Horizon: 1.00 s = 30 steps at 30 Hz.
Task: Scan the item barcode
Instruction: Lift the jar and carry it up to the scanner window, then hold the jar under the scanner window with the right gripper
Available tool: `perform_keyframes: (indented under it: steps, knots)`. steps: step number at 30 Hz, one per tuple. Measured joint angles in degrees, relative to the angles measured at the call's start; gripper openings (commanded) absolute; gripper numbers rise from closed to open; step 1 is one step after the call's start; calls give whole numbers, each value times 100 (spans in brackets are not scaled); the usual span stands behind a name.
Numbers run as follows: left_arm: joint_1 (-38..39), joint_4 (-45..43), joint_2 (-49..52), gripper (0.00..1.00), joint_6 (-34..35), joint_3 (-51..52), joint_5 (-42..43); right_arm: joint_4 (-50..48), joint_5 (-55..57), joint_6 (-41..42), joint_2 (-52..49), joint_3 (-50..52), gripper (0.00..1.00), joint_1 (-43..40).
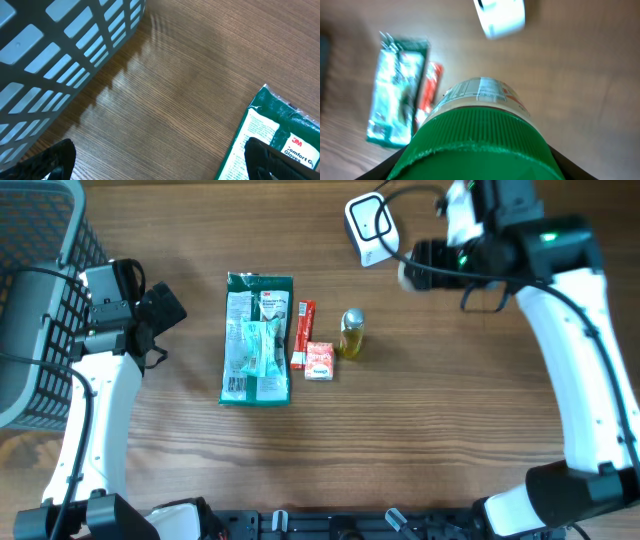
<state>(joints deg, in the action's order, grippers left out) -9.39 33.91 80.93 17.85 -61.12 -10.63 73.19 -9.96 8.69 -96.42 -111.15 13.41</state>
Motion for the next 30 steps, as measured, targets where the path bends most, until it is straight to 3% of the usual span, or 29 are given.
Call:
perform_keyframes:
  steps: [10, 16, 30]
  knots:
    - [0, -2, 0, 100, 0, 0, 0, -831, 2, -284, -407, -240, 9, 0]
    - [0, 0, 0, 100, 0, 0, 0, -1733, 20, -304, -960, -236, 4, 0]
    - [0, -2, 0, 100, 0, 0, 0, -4391, 59, -367, -2717, -214, 4, 0]
